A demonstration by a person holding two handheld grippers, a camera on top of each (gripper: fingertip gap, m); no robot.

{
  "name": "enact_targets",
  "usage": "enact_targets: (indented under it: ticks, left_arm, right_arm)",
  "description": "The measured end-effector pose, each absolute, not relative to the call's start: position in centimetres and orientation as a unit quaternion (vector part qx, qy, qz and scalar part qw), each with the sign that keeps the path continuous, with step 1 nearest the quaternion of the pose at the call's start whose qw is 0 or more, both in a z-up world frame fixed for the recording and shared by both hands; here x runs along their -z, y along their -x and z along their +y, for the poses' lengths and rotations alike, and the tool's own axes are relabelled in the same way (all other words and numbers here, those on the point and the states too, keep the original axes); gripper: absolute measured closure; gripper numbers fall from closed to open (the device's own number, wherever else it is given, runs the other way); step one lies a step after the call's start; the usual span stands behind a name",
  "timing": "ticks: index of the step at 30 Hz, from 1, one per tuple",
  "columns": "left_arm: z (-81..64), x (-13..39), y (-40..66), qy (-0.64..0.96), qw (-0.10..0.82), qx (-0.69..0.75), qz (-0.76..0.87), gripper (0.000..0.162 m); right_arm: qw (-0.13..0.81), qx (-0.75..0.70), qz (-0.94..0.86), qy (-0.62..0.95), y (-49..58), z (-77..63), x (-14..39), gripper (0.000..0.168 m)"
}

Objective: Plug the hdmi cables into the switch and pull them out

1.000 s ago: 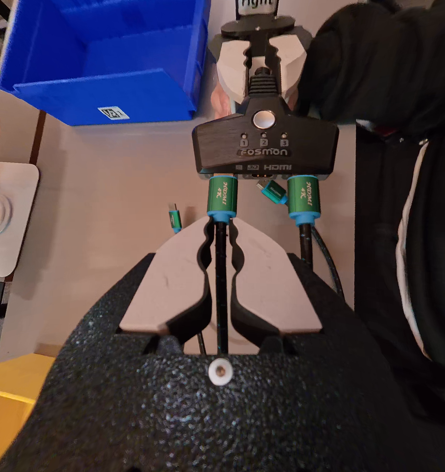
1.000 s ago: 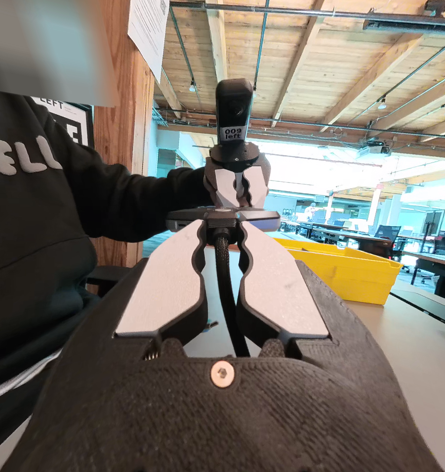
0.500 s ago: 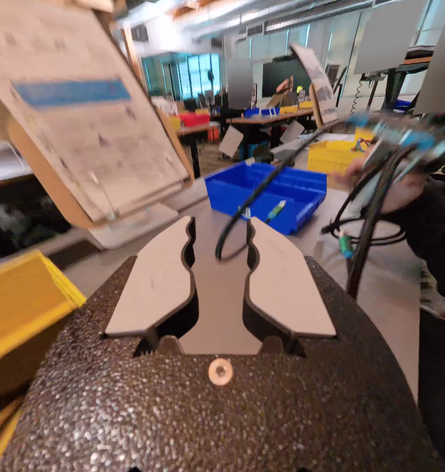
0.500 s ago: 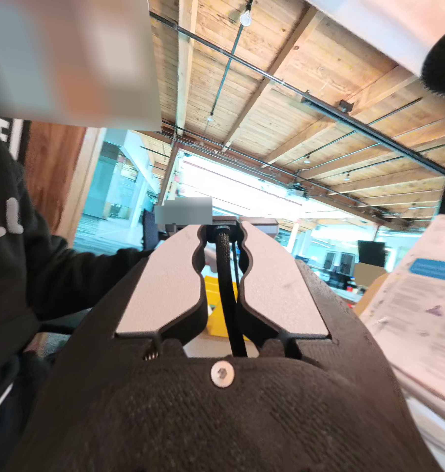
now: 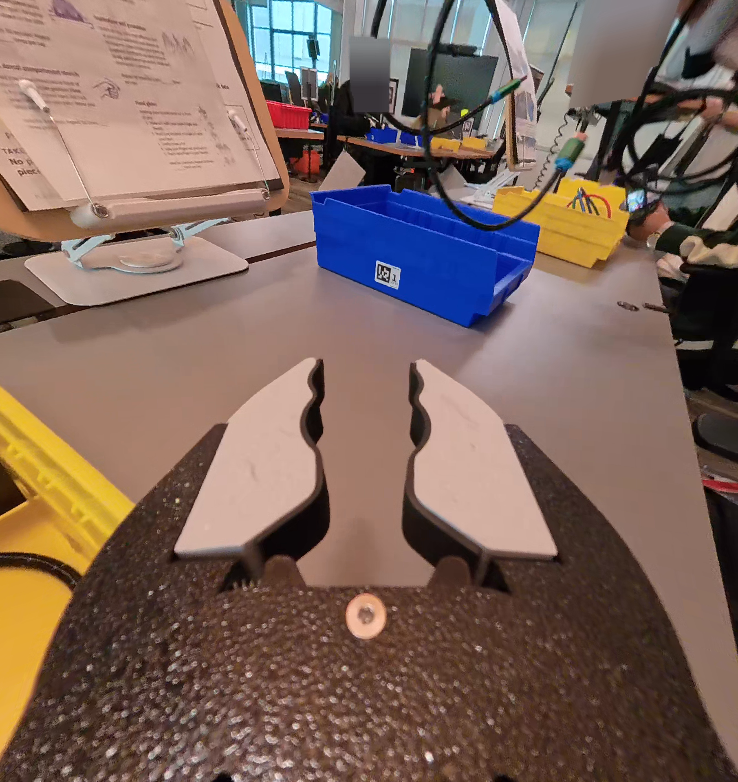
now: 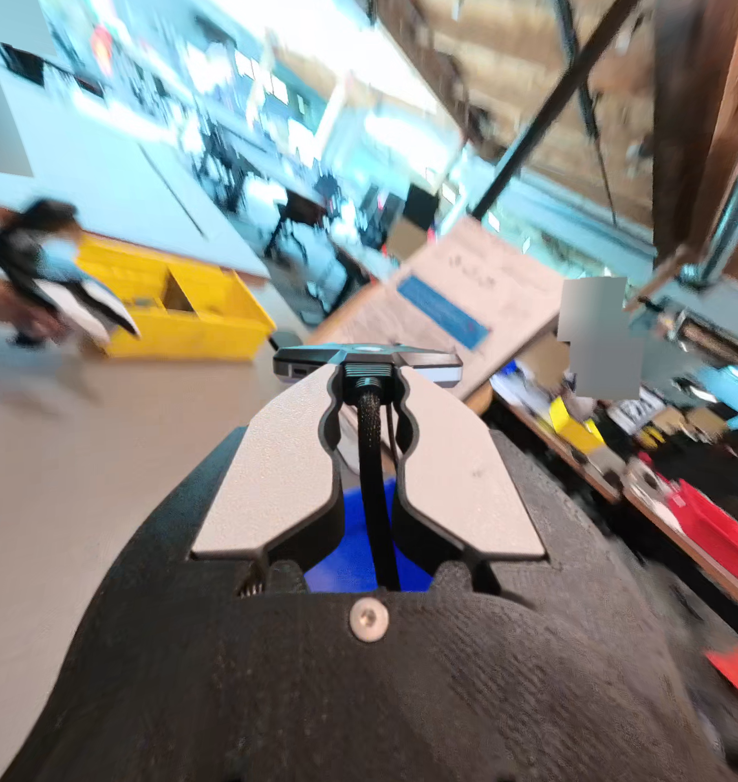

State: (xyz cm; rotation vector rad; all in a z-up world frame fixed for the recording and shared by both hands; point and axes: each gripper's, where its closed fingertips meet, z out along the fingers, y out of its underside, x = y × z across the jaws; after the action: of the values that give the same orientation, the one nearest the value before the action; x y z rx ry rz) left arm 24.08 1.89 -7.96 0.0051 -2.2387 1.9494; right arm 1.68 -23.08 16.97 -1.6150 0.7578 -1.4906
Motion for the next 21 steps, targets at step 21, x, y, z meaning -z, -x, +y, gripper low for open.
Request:
enact_targets:
  ticks: [21]
  left_arm:
    - [2.0, 11.3, -22.4, 0.055, 0.091, -0.600, -0.793, 0.122]
  right_arm:
    - [0.273, 0.407, 0.597, 0.635, -12.5, -34.9, -7.8, 0.146]
